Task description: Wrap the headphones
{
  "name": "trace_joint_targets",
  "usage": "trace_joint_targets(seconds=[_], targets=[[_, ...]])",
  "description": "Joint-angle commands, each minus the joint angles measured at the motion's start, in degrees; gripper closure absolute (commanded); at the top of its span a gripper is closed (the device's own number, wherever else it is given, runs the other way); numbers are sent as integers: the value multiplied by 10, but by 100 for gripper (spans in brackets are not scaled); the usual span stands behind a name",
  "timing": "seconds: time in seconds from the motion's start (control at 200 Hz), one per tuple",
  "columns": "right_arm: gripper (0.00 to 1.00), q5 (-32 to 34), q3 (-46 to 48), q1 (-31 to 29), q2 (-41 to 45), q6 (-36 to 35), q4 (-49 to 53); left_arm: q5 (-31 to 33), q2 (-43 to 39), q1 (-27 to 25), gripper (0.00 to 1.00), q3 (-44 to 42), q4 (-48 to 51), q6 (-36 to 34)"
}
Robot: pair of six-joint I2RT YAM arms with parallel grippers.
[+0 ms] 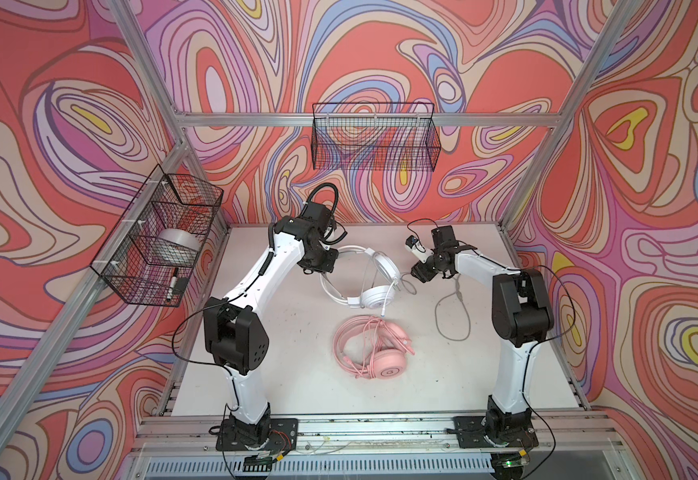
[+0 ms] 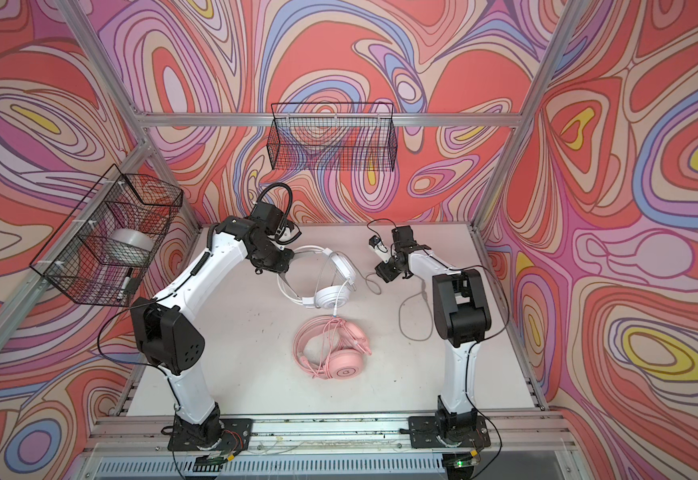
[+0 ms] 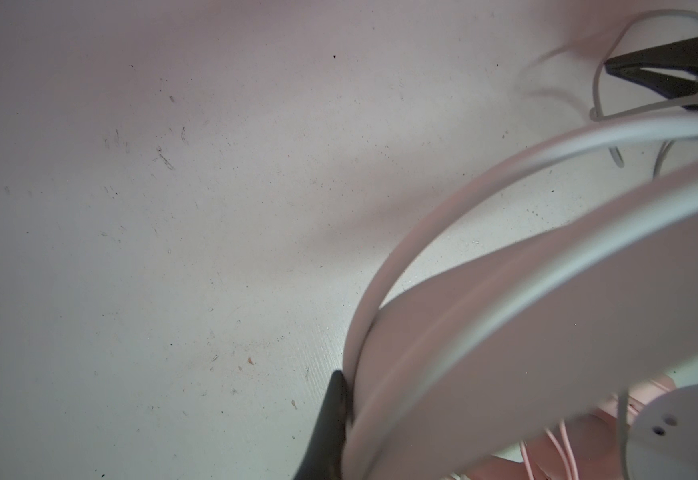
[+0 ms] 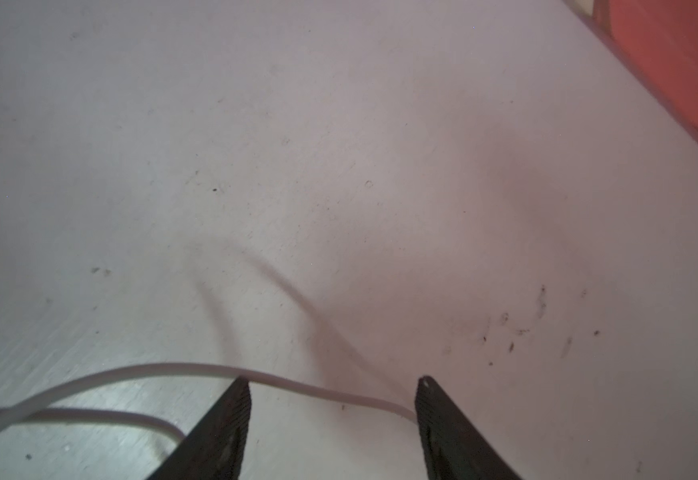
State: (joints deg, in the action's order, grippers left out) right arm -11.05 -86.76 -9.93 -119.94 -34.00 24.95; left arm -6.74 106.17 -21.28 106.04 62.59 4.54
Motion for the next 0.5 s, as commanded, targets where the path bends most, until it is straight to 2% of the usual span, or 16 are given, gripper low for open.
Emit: trace_joint_targets(seconds=[0.0,0.185,0.361,0.496], targets=[[34,1,-40,0,-38,-21,10,-29,-27,3,100,14,3,5],[34,-22,-89,0,-77,-39,38,-31,-25,3,100,13,2,9],[34,-26,-86,0,-86,-49,19,-37,-26,3,100,14,2,9],[37,-34,-131,0,-121,-69,61,-37,-25,3,100,16,8,9]])
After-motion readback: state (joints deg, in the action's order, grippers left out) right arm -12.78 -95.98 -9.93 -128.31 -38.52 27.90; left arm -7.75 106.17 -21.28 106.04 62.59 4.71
